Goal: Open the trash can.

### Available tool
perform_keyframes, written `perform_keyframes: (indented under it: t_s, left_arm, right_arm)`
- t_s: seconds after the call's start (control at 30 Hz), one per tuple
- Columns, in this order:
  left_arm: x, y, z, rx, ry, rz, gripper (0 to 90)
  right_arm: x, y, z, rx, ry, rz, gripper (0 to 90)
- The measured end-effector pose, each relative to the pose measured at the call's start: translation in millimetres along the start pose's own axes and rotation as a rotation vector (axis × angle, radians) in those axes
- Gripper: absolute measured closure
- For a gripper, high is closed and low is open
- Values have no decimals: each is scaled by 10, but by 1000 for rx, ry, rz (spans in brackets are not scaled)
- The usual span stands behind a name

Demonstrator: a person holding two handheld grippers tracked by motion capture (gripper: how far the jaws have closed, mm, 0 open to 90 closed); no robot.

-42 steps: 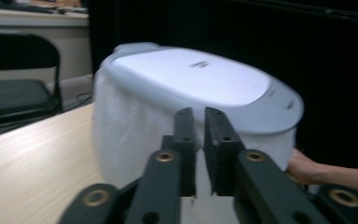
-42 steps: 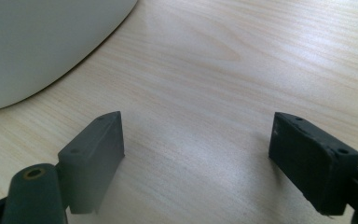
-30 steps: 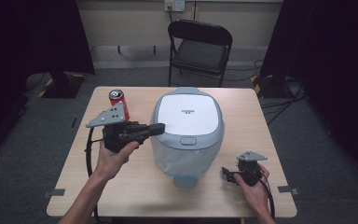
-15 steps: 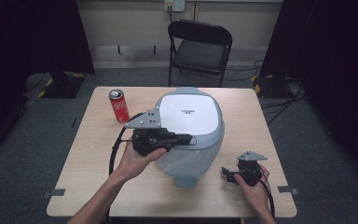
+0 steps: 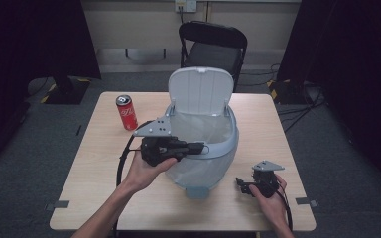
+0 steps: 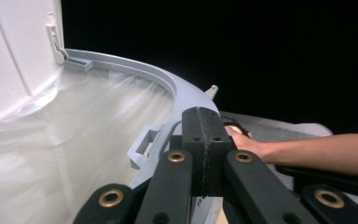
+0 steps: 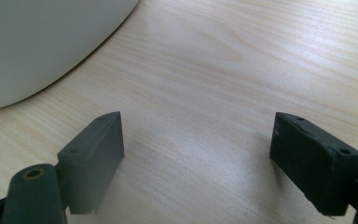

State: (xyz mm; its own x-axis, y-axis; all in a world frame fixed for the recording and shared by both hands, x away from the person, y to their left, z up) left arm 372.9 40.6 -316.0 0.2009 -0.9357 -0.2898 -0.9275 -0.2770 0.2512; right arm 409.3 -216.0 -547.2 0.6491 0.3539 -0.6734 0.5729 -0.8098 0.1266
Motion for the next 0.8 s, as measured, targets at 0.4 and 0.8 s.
perform_keyframes:
  t_s: [0.4,0.8]
  left_arm:
    - [-168,-70,18,-22,39,14,839]
    - [-676,-421,76,-83,129,-69,748]
  right_arm:
    - [1,0,-1,-1,1,0,164]
    - [3,0,-3,0,0,0,162]
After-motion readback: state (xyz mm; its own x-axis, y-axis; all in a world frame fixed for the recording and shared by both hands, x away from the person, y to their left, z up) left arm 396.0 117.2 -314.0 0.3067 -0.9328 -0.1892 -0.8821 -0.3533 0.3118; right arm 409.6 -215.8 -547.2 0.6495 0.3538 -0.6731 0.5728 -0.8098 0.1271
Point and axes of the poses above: each handheld gripper's, and its own axes: x roughly forward along the jaws, z roughly out of its underside, y roughly to its right, the point moved 7 cm from there along x, roughly forward along the jaws, and after that the axes turned 9 degrees about -x, right-handed, at the moved point
